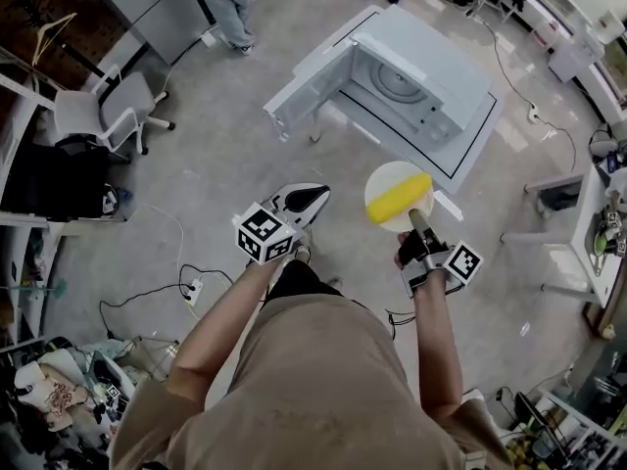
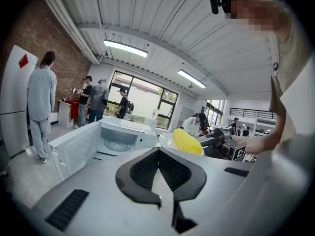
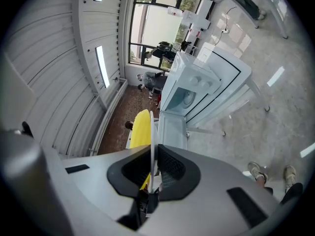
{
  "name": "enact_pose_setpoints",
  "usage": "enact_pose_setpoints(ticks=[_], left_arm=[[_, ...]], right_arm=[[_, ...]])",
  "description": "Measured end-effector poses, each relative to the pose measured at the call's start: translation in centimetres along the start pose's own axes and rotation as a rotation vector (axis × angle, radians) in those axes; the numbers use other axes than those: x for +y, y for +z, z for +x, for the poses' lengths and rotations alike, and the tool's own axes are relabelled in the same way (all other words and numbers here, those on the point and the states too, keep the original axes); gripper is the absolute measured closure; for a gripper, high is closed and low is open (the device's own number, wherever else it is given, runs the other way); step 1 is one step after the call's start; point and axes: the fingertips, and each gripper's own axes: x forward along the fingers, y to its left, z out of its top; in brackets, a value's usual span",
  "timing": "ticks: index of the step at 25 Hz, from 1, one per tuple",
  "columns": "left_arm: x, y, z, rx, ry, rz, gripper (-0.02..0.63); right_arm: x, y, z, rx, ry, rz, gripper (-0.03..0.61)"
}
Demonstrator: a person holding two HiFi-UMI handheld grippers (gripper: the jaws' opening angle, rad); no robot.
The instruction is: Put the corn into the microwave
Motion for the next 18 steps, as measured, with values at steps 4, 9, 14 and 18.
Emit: enact_pose_setpoints(ticks=[4,9,14,18], left_arm=[[2.7,-0.1,-0.1,0.016,-0.009,-0.001,0.607],[5.0,0.4,1.3,0.026,-0.036,-0.005,0.607],[7.0,1.4,2.8,0.040,-0.077,0.011,0.607],[8.7,2.3,3.5,0.043,-0.107,0.013,0.607]], right_arm=[[0.2,-0.7,3.2,0.003,0.002,0.010,0.552],[0.6,-0.6,6.2,-0.007,-0.001,0.016,0.554],[1.1,0.0,8.8,-0.033,0.002,0.022,0.552],[1.5,0.5,10.7,-0.060,-0.005,0.023,0.552]])
